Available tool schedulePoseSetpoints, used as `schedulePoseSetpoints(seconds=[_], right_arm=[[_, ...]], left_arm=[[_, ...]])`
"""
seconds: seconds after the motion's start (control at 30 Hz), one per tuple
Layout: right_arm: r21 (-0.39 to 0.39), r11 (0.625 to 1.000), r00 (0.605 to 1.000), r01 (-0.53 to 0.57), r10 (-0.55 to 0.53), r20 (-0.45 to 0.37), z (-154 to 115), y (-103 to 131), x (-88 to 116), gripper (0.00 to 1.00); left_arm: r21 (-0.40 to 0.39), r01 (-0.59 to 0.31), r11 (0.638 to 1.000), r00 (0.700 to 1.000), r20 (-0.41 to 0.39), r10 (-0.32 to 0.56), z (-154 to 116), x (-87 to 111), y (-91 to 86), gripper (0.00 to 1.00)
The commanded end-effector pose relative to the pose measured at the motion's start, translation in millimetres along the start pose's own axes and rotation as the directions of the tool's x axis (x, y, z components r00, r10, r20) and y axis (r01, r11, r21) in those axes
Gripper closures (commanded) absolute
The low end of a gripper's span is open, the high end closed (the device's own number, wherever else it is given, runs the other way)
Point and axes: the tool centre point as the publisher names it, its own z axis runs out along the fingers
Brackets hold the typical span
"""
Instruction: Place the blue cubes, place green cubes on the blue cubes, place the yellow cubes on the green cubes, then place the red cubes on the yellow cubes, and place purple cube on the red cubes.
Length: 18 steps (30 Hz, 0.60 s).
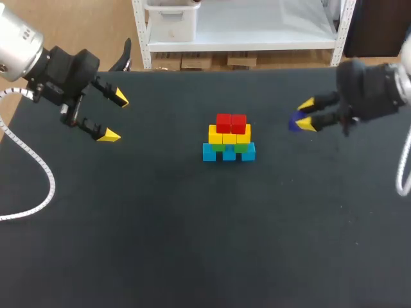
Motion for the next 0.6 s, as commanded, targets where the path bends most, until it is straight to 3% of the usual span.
schedulePoseSetpoints(seconds=[0.03, 0.37, 0.6], right_arm=[[-0.050, 0.999, 1.000, 0.014, -0.015, -0.016, 25, -15, -24, 1.00], [-0.073, 0.995, 0.998, 0.068, -0.068, 0.006, 60, -16, -68, 1.00], [-0.085, 0.995, 0.998, 0.060, -0.060, 0.004, 76, -4, -74, 1.00]], left_arm=[[0.000, -0.002, 1.000, 1.000, 0.002, 0.002, 0, 0.8, 0.5, 0.00], [0.000, -0.002, 1.000, 1.000, 0.002, 0.002, 0, 0.8, 0.5, 0.00], [0.000, -0.002, 1.000, 1.000, 0.002, 0.002, 0, 0.8, 0.5, 0.00]])
